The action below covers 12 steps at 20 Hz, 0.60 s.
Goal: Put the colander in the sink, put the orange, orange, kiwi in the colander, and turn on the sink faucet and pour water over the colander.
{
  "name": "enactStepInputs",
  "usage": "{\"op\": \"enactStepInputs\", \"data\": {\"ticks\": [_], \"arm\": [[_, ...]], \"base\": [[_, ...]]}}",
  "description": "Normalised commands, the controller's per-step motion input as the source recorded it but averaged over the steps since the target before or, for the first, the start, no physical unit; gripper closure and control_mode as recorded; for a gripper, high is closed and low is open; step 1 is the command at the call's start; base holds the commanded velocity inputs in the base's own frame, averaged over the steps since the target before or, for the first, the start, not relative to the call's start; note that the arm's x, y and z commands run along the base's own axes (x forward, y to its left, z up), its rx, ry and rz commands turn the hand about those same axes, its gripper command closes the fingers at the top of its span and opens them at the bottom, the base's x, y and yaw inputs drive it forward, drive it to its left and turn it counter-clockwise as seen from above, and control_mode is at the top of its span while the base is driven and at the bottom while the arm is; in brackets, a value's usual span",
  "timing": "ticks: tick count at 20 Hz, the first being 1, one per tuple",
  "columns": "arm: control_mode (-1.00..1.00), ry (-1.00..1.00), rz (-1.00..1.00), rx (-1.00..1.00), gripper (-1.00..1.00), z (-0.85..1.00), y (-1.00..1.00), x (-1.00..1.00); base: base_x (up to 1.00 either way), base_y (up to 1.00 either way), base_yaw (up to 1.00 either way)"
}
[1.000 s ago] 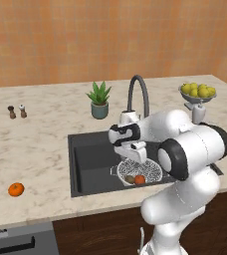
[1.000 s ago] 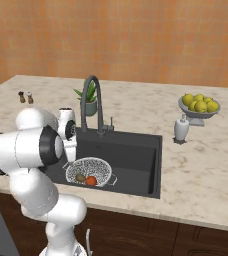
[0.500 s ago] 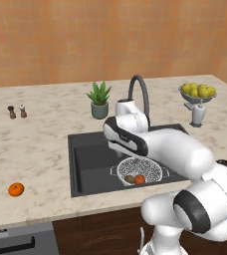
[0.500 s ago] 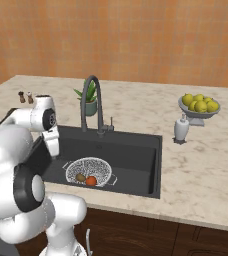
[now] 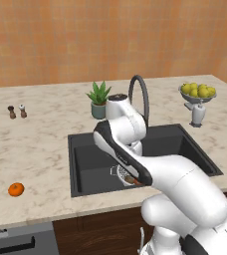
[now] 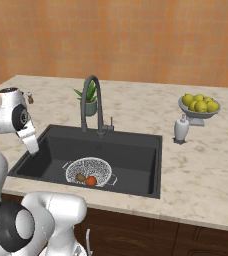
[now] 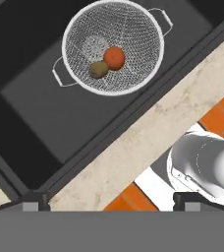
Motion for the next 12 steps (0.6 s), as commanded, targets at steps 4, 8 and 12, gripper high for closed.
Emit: {"op": "enactStepInputs", "data": {"ticks": [4,8,12], "arm": [[-1.00,-0.09,0.12,0.00,-1.00,0.45,0.66,-0.16],[-1.00,-0.03,0.13,0.00,-1.00,0.08,0.71,0.00],[-1.00,-0.01,0.29,0.00,-1.00,0.01,0.64,0.00]], "base": [[0.00,0.00,0.00],[0.00,0.00,0.00],[0.00,0.00,0.00]]}}
